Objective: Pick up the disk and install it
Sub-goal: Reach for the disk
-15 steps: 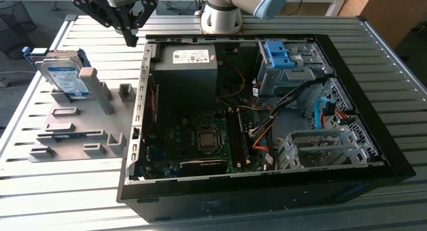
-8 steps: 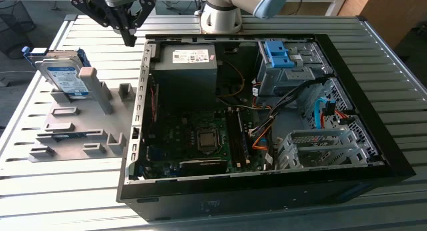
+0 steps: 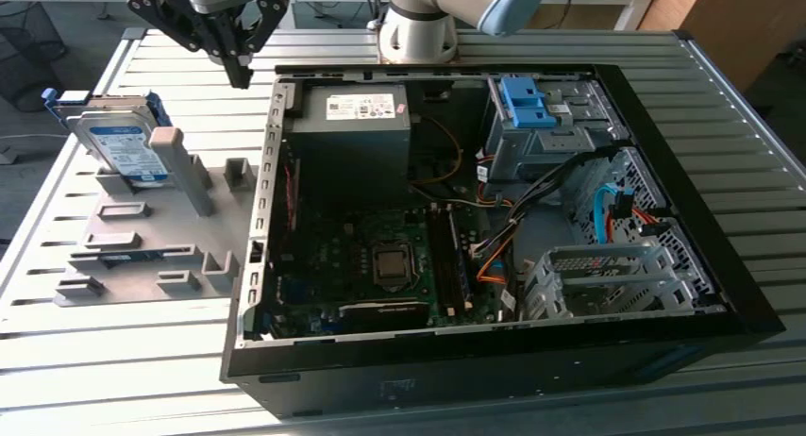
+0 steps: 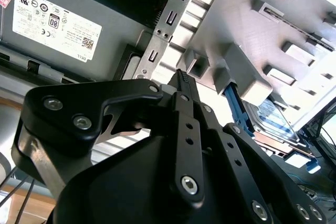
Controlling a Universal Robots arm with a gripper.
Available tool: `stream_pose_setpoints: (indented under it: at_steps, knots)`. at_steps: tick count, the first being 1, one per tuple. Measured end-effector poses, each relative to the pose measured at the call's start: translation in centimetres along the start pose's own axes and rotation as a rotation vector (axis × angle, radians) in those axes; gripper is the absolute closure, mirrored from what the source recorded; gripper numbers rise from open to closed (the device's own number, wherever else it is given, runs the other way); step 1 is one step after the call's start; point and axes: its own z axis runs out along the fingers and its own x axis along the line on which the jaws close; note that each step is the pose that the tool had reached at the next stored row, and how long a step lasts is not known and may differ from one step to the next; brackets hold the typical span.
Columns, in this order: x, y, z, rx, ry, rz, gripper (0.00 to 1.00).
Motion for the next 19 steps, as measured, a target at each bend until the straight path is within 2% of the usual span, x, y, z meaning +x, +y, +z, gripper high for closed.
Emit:
stream_pose_setpoints:
  at_steps: [19]
  knots:
    - [0.28,-0.02,-0.01,0.0001,0.0,0.0,0.89]
